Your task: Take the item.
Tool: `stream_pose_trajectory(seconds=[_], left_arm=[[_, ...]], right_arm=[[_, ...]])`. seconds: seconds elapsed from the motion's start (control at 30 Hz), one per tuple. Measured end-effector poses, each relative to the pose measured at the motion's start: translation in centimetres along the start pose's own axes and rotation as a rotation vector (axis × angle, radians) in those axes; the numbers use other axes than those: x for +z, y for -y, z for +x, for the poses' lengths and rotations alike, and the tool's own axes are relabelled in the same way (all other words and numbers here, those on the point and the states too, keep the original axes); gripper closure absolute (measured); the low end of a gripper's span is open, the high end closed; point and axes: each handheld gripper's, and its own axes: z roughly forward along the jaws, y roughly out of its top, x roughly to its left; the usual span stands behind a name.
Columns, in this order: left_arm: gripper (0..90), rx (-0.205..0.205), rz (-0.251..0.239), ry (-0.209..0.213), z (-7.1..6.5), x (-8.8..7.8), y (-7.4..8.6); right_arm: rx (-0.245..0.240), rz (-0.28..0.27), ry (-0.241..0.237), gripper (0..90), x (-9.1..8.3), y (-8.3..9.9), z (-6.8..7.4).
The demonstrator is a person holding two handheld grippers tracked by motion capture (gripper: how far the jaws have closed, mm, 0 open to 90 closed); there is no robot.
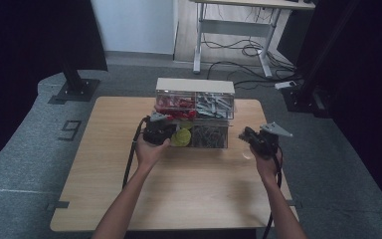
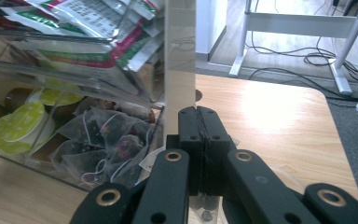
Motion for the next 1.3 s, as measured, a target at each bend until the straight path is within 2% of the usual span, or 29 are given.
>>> stream_pose_trajectory(seconds=[0.3,0.8,1.3], left_arm=[[88.4,0.001,-0.002,-0.003,0.0,0.1,0.0],[88.3,0.003,-0.004,-0.002,0.0,0.1,0.1],[88.2,0.007,0.011,0.001,-0.2,0.5,0.3]], right_arm=[[0.024,-0.002,0.034,88.7,-0.2,-0.1,-1.7],[0.05,-0.001,0.062,88.7,-0.1,-0.1,-3.3],[0.068,0.012,0.078,88.7,0.7,0.2,-4.0]])
